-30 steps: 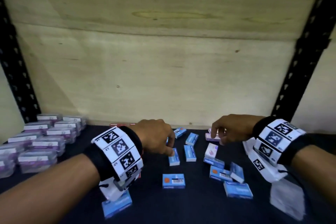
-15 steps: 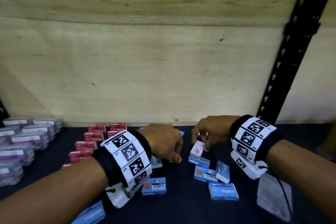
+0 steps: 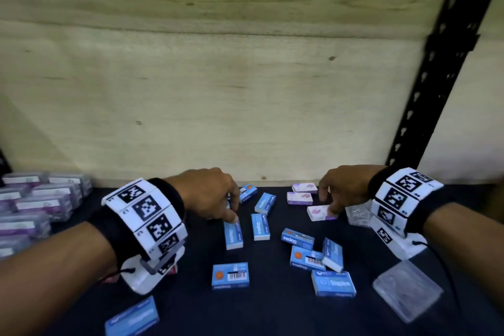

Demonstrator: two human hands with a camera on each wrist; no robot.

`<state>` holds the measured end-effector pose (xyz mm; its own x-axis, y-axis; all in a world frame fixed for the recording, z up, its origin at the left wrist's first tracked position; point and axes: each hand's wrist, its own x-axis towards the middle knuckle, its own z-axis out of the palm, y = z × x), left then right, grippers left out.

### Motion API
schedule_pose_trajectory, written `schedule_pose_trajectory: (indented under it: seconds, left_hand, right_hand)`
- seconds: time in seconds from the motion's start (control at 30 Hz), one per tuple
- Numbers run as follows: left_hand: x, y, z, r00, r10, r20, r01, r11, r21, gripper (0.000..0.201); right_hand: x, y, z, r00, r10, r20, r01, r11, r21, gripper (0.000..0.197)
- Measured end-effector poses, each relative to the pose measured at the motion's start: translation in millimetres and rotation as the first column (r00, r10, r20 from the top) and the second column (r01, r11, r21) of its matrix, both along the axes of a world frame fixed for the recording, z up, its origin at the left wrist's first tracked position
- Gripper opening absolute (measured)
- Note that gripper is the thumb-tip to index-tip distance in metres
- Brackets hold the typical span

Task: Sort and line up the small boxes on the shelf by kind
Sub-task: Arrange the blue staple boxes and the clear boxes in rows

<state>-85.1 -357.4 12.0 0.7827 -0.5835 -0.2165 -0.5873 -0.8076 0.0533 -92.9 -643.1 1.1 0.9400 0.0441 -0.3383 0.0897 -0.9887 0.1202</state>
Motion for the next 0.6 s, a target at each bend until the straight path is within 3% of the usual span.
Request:
schedule_pose_trajectory:
  seconds: [0.27, 0.6]
  left_hand:
    - [1.6, 40.5, 13.4, 0.992, 0.104, 0.068, -0.106, 0.994, 0.023, 0.028]
    - [36.9, 31.6, 7.0, 0.988, 0.119, 0.099, -0.128, 0.988, 0.085, 0.024]
  right_hand:
    - [4.2, 45.5, 23.8, 0.991, 0.120, 0.063, -0.122, 0.992, 0.040, 0.031]
    - [37.9, 94.0, 25.0, 0.955, 0.285, 0.084, -0.290, 0.955, 0.057, 0.032]
